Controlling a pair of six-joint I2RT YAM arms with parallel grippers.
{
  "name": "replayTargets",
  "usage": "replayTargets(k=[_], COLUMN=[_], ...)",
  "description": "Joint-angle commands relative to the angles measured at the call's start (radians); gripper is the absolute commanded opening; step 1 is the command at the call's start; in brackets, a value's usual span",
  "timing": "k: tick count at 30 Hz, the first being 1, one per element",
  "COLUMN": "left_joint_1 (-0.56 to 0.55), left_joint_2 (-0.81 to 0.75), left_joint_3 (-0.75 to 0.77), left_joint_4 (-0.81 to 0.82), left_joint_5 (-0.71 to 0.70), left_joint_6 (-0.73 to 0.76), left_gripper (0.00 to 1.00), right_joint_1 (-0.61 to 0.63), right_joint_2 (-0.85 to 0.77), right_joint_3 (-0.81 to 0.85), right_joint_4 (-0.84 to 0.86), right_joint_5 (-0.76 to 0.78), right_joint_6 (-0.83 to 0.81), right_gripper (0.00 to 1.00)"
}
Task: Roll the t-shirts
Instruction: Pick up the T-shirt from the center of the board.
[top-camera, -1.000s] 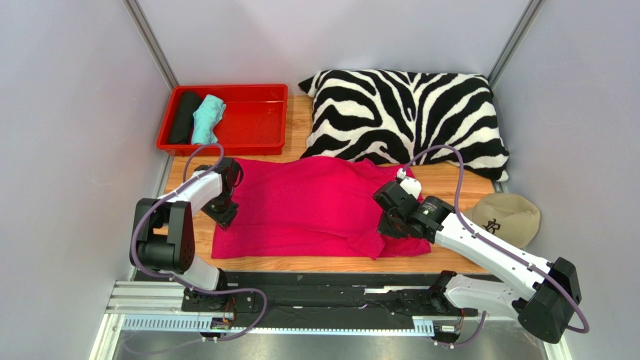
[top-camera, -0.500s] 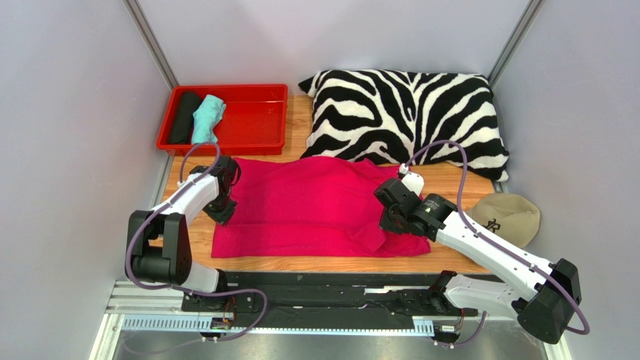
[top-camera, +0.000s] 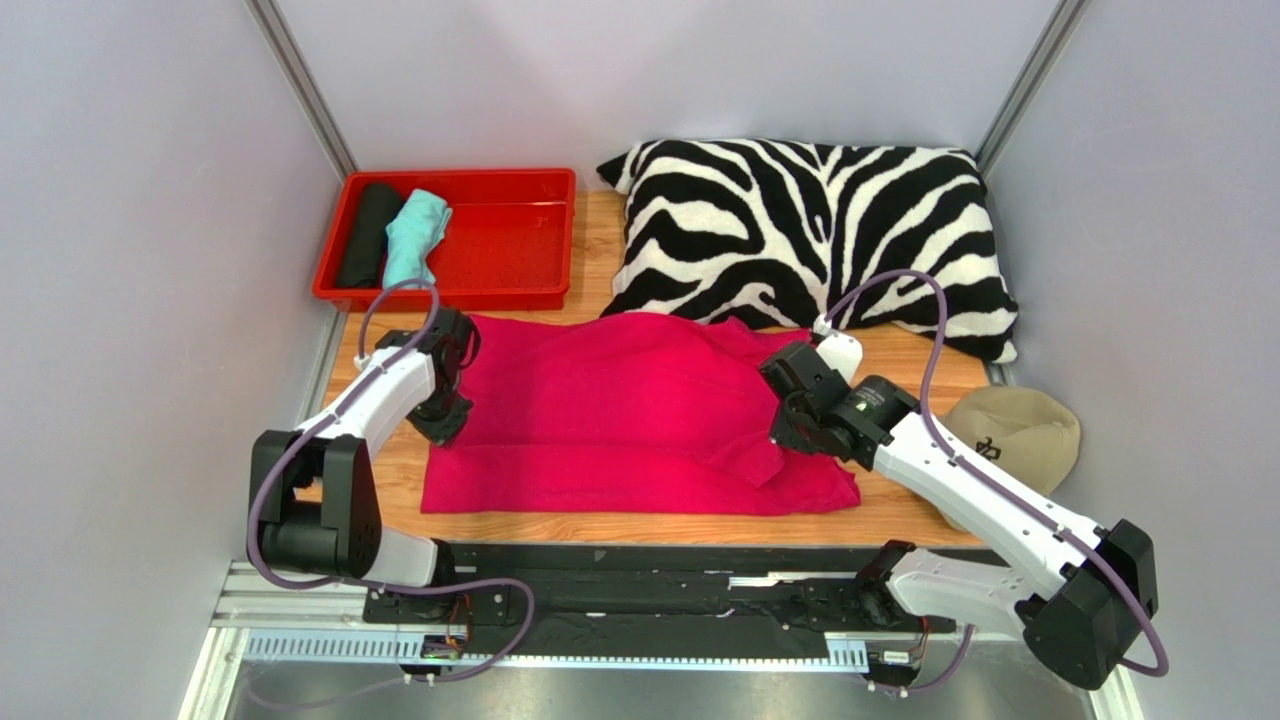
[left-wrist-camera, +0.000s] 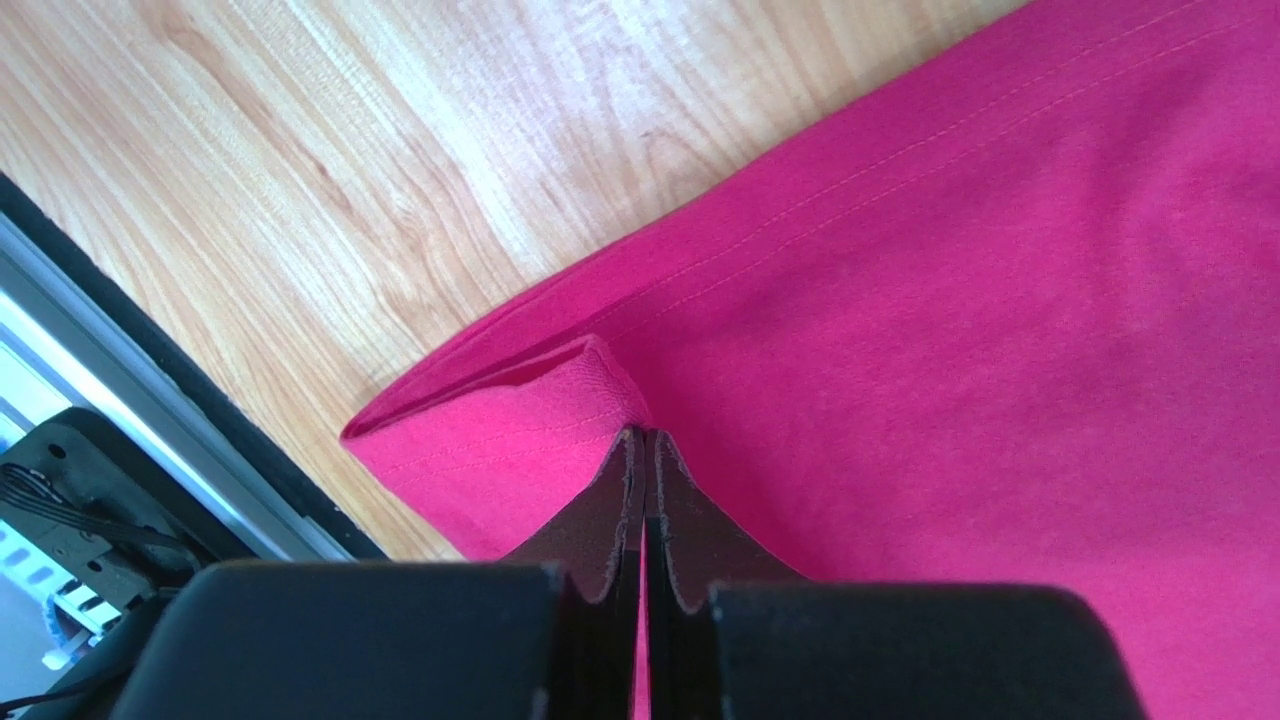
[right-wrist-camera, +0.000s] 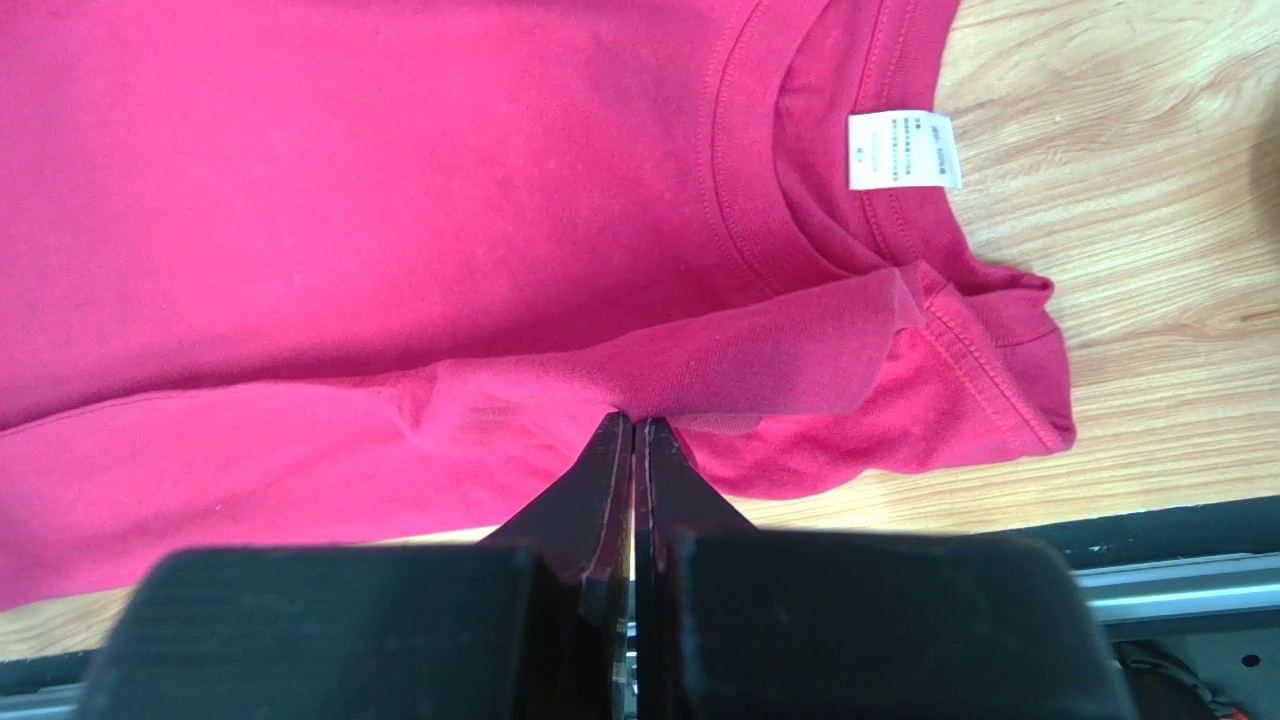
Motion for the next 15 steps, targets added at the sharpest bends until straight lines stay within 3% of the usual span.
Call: replayTargets(k=[1, 15], left_joint_1=[-0.006, -0.008], left_joint_2=[0.007, 0.041], left_joint_3=[0.051, 0.076], left_joint_4=[0.002, 0.028], left_joint_5=[-0.021, -0.018], left_joint_6=[0.023, 0.056], left_gripper=[0.0, 0.0], right_joint_1=[-0.016, -0.051], right_joint_2=[-0.001, 0.007], right_joint_3=[0.042, 0.035], right_joint_4=[-0.004, -0.019], right_joint_5=[0.054, 0.09], right_joint_6=[-0.02, -0.023], right_gripper=[0.0, 0.0])
